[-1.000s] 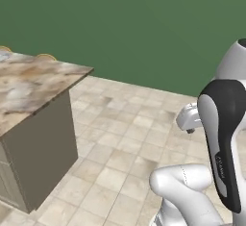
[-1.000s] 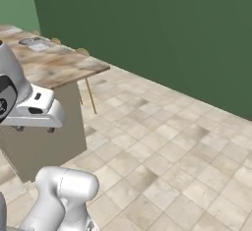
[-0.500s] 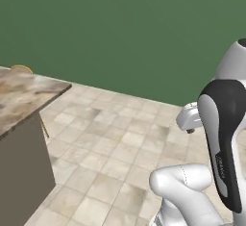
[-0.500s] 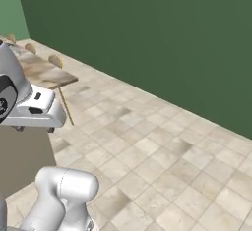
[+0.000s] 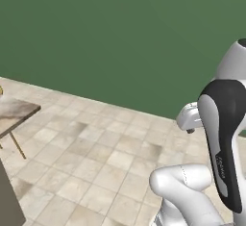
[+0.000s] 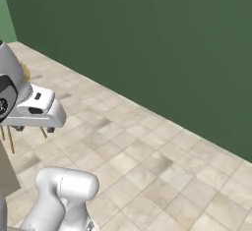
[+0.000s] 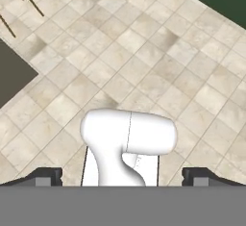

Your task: Place two dumplings into each of the tupperware containers and then place the containers in the fridge.

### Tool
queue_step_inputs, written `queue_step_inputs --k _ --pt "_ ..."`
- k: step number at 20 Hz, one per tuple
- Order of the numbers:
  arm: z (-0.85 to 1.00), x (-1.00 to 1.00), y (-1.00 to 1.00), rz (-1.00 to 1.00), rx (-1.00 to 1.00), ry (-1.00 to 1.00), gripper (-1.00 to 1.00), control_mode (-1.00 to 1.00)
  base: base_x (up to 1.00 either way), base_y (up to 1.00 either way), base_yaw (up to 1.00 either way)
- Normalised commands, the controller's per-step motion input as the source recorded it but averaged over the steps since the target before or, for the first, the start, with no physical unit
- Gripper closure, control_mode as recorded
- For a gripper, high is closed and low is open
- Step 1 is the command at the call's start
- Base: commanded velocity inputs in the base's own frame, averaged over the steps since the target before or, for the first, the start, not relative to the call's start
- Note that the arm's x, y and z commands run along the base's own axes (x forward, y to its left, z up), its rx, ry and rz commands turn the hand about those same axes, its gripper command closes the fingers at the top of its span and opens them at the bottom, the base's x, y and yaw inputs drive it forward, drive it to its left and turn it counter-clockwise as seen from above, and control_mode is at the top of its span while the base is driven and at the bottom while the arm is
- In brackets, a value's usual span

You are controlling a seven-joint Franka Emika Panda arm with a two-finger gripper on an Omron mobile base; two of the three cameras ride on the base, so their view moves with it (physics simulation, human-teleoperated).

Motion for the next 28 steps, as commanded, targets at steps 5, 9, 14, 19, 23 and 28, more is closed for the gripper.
queue_step_inputs --k 5,9,14,19,23,28 --pt "0.00 0.00 0.00 0.00 0.00 0.00 -1.00 1.00 0.94 -1.00 0.04" --pt "0.00 0.00 0.00 0.00 0.00 0.00 -1.00 1.00 0.77 -0.81 0.22" --pt "0.00 0.00 0.00 0.00 0.00 0.00 -1.00 1.00 0.55 -0.37 0.44" --pt "0.00 0.00 0.00 0.00 0.00 0.00 -1.00 1.00 0.31 0.00 0.73" --pt "0.00 0.00 0.00 0.00 0.00 0.00 -1.00 1.00 0.08 0.12 0.86" --pt "0.00 0.00 0.00 0.00 0.00 0.00 -1.00 1.00 0.12 0.07 0.85"
